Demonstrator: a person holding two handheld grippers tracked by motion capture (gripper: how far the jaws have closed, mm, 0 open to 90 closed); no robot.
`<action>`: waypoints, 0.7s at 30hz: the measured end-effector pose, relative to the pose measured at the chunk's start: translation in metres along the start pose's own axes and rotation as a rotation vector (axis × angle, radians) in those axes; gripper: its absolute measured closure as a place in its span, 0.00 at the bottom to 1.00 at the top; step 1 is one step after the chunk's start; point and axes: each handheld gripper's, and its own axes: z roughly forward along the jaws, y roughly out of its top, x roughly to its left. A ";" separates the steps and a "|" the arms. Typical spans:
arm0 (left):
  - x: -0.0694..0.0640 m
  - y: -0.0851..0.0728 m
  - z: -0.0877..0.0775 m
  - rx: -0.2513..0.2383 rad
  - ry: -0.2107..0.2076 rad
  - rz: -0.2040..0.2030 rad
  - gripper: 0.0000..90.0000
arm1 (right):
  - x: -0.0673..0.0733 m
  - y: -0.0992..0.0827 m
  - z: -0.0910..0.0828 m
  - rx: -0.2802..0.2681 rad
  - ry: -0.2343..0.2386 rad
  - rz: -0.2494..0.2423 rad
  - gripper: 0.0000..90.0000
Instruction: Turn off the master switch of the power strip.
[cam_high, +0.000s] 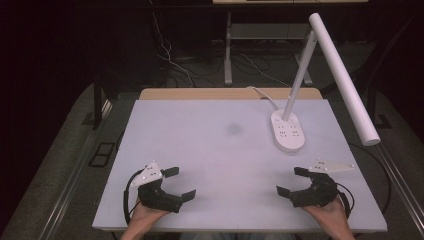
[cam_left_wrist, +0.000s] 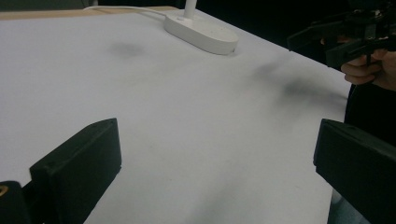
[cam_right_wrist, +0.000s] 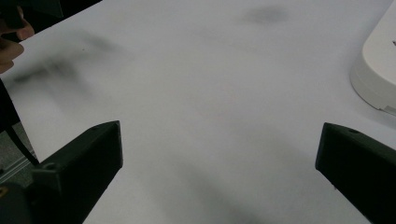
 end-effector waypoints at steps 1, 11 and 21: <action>0.000 0.000 0.000 -0.001 0.001 0.000 0.00 | 0.000 0.000 0.000 -0.001 -0.001 0.000 0.00; 0.001 0.000 0.000 0.001 0.001 0.003 0.01 | -0.001 0.000 -0.003 0.001 -0.002 0.003 0.00; 0.002 0.000 0.001 0.008 0.004 0.005 0.01 | -0.002 0.000 -0.002 0.016 -0.005 -0.004 0.00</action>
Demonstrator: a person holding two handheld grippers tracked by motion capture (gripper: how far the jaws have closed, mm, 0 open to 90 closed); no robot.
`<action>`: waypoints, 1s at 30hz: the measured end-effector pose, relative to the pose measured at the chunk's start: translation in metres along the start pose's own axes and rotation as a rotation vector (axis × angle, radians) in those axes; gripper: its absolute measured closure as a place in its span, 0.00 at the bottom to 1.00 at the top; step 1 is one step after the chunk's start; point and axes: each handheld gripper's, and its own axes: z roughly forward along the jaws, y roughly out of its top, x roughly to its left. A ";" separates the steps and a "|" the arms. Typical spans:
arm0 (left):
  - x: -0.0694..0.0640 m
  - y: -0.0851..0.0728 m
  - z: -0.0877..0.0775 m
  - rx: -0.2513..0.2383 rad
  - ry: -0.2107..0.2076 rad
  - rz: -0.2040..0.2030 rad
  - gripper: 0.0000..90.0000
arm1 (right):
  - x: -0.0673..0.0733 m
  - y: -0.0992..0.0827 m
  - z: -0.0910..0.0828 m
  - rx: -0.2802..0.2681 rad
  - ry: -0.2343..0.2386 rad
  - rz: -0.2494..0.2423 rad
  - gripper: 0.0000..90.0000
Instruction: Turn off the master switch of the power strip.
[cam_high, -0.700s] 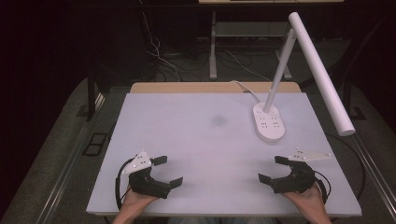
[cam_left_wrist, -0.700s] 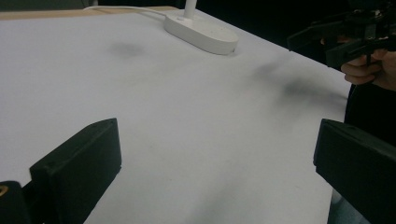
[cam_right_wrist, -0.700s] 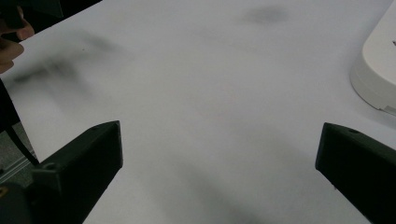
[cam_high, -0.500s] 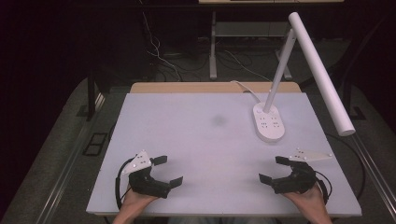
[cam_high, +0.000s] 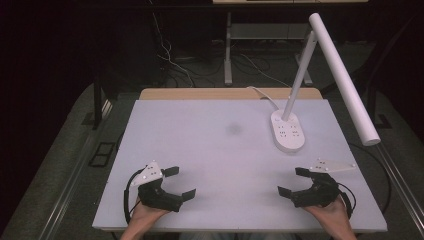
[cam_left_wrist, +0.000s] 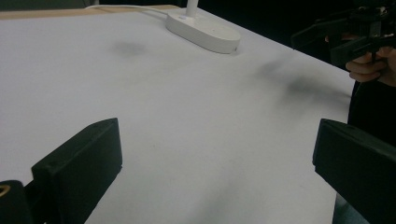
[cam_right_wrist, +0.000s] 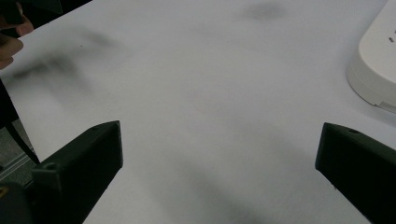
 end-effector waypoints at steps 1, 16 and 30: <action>0.000 0.000 0.000 0.001 0.000 0.000 0.01 | 0.000 0.000 0.000 0.000 0.000 0.000 0.00; 0.001 -0.001 -0.001 -0.002 0.010 -0.005 0.01 | 0.003 0.006 -0.003 0.028 -0.007 -0.021 0.00; 0.001 -0.001 -0.001 -0.004 0.010 -0.012 0.01 | -0.002 0.021 -0.001 0.054 0.008 -0.027 0.00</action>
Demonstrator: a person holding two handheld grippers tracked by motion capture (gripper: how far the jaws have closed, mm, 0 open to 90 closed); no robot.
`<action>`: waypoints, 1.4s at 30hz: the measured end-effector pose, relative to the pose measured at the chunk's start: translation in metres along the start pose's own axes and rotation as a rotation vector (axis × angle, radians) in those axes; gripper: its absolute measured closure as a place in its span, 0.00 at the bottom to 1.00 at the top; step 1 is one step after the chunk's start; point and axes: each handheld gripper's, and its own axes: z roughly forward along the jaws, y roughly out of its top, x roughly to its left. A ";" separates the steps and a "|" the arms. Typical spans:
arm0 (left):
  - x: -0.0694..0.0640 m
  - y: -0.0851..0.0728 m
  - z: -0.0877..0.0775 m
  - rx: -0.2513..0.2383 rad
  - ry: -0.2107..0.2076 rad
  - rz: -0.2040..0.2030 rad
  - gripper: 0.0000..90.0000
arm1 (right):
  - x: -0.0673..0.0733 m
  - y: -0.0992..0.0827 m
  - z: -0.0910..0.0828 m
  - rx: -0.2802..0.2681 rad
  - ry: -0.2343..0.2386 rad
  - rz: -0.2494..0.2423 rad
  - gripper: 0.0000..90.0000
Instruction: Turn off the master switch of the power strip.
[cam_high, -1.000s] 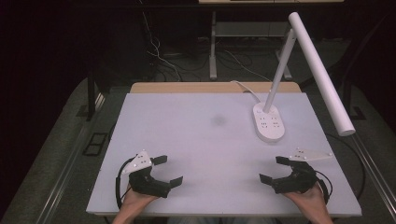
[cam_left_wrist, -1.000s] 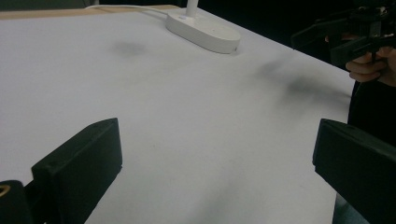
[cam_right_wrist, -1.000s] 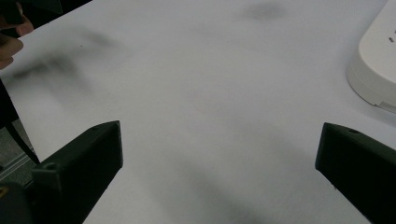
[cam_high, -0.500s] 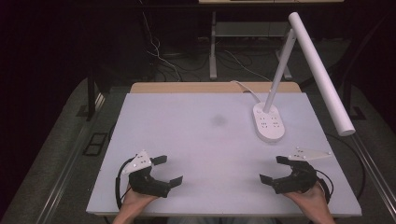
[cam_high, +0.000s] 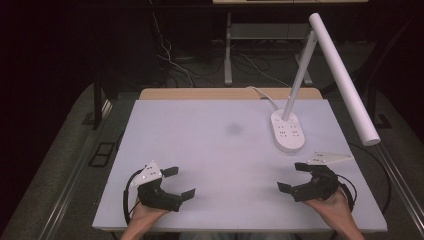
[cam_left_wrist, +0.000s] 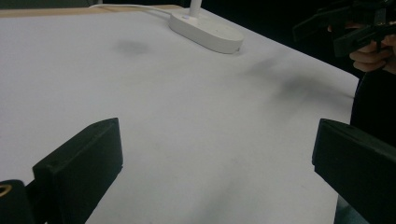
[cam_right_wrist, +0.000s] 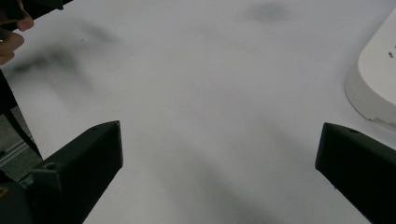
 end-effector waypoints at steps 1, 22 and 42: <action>0.000 0.000 0.000 0.000 0.000 0.002 0.01 | -0.001 0.002 0.000 -0.002 0.003 0.000 0.00; 0.000 0.000 -0.001 -0.004 0.001 0.000 0.01 | -0.010 0.038 0.005 -0.005 -0.001 -0.016 0.00; 0.000 0.000 -0.002 -0.010 0.008 -0.005 0.01 | -0.021 0.069 0.020 0.025 -0.019 -0.030 0.00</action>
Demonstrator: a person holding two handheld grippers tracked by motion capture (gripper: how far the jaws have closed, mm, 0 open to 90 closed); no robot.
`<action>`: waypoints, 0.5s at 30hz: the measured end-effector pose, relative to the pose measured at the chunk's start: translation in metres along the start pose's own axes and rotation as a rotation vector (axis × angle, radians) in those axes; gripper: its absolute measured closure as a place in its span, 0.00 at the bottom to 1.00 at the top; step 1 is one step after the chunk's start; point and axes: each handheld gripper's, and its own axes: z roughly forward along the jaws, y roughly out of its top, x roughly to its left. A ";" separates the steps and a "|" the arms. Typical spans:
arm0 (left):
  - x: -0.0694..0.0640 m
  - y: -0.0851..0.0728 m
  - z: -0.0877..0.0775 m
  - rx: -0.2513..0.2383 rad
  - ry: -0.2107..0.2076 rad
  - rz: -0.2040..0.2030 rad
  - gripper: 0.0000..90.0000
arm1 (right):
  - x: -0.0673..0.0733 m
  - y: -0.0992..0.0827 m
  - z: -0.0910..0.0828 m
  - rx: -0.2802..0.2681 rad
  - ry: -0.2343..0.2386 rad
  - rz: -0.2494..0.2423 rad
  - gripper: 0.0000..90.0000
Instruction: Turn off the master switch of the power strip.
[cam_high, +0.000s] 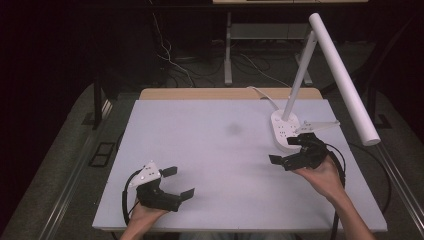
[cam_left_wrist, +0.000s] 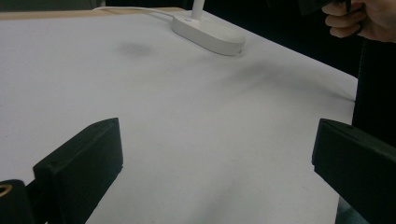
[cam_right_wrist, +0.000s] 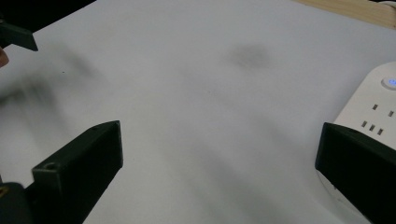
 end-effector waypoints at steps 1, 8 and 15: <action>0.000 0.000 0.000 0.000 0.000 0.000 0.01 | 0.000 0.001 0.001 0.001 -0.002 0.004 0.00; -0.001 0.000 0.002 0.004 -0.003 0.003 0.01 | -0.004 0.010 0.009 0.025 -0.027 -0.016 0.00; -0.001 0.000 0.002 0.010 -0.006 0.005 0.01 | -0.008 0.018 0.014 0.039 -0.036 -0.028 0.00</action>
